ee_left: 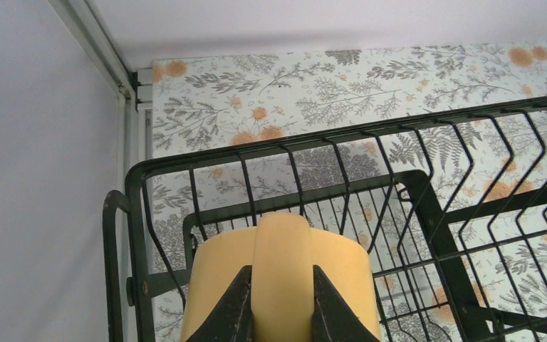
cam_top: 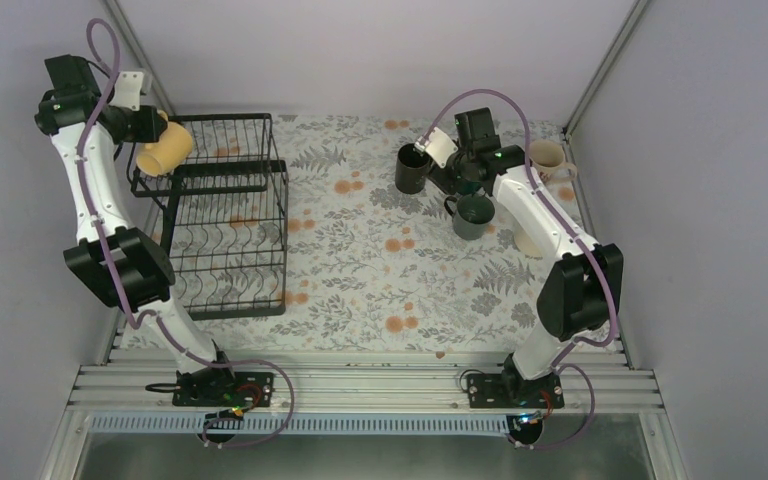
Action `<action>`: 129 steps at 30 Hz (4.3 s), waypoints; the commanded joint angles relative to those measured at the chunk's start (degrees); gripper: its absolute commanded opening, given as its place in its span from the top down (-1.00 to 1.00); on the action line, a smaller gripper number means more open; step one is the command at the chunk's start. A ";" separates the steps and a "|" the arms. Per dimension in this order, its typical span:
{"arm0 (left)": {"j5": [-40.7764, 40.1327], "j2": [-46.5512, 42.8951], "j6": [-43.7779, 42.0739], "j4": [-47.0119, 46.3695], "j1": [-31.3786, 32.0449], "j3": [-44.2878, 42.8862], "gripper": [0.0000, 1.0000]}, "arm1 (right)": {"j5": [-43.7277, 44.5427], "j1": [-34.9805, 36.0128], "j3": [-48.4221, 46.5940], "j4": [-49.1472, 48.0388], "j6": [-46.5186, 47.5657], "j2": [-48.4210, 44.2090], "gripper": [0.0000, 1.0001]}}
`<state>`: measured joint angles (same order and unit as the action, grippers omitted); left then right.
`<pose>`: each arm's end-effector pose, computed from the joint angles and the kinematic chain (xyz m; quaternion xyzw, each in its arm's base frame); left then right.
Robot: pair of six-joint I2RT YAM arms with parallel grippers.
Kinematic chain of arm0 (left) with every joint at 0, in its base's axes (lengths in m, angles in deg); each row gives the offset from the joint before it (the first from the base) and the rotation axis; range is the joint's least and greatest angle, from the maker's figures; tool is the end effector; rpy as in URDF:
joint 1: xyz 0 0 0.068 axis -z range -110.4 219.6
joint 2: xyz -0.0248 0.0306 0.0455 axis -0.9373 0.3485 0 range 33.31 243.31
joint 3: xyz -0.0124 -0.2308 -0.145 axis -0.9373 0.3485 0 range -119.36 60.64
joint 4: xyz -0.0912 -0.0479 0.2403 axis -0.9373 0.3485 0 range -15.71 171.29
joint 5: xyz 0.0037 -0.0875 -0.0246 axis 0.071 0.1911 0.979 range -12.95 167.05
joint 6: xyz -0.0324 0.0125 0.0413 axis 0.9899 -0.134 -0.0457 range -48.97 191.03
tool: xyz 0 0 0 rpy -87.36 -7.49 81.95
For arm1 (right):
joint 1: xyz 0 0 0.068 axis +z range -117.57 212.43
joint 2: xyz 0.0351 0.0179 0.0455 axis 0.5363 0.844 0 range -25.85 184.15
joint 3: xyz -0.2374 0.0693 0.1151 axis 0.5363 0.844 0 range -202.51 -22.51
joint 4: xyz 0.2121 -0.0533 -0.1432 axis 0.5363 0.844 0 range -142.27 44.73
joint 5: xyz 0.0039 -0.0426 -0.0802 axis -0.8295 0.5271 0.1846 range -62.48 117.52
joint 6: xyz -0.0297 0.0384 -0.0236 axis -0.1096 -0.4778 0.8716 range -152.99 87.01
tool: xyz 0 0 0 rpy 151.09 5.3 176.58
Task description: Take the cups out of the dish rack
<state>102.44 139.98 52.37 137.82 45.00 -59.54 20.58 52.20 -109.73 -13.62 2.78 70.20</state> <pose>0.3594 0.1477 0.4006 0.0275 0.9195 -0.0690 0.3861 0.3496 0.1302 0.3170 -0.4528 0.8129 0.0054 0.3662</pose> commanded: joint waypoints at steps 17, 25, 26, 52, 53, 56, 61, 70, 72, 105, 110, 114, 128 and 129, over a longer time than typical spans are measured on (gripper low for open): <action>33.57 -9.41 -19.06 14.17 11.78 -8.86 0.95 | -30.43 3.16 -10.40 21.22 12.37 -8.59 -0.22; 37.85 -12.54 -13.80 1.00 26.07 -6.63 0.95 | -36.71 4.31 -9.38 18.44 10.04 -11.82 -0.23; 37.67 -12.47 -13.10 -0.68 27.60 -5.96 0.95 | -37.86 4.31 -9.42 17.68 9.42 -12.29 -0.23; 38.99 -2.93 -8.00 -16.38 47.98 -5.42 0.95 | -41.10 4.15 -5.22 3.29 0.50 -18.86 -0.19; 38.83 -3.16 -8.42 -16.06 47.98 -5.17 0.95 | -40.25 4.00 -4.13 1.69 -0.52 -19.78 -0.18; 38.30 -4.70 -9.64 -15.93 47.98 -3.34 0.95 | -39.41 3.57 -0.97 -1.66 -2.29 -22.23 -0.18; 39.15 -6.70 -8.96 -17.66 47.98 -0.45 0.95 | -39.88 3.47 -1.54 -0.09 -2.12 -20.93 -0.19; 42.80 -5.70 -5.18 -21.28 48.14 -1.88 0.95 | -42.33 3.43 -2.69 0.04 -1.59 -17.39 -0.18; 43.72 -4.80 -4.57 -21.58 48.45 -2.56 0.95 | -42.94 3.38 -2.77 -0.40 -1.77 -16.87 -0.17; -10.64 -19.93 -14.46 -34.73 49.36 19.18 -1.00 | -16.44 2.82 -20.61 17.59 -4.55 4.06 0.93; -28.25 -22.98 -17.36 -33.57 48.78 19.96 -1.00 | -11.51 3.27 -23.35 22.16 -3.17 12.11 0.93; -34.45 -24.39 -17.43 -31.41 44.90 18.79 -1.00 | -7.31 3.85 -23.78 25.31 -2.19 15.71 0.92; -23.02 -27.44 -11.40 -23.37 27.54 16.18 -1.00 | 1.12 7.30 -15.16 28.79 0.38 19.12 0.92; -21.61 -27.60 -11.06 -23.26 26.34 16.35 -1.00 | 1.52 7.49 -15.25 28.68 0.35 19.62 0.92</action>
<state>75.73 113.38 38.52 111.54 74.45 -41.92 18.87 58.10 -125.45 16.15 2.00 88.99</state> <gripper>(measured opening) 0.998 0.087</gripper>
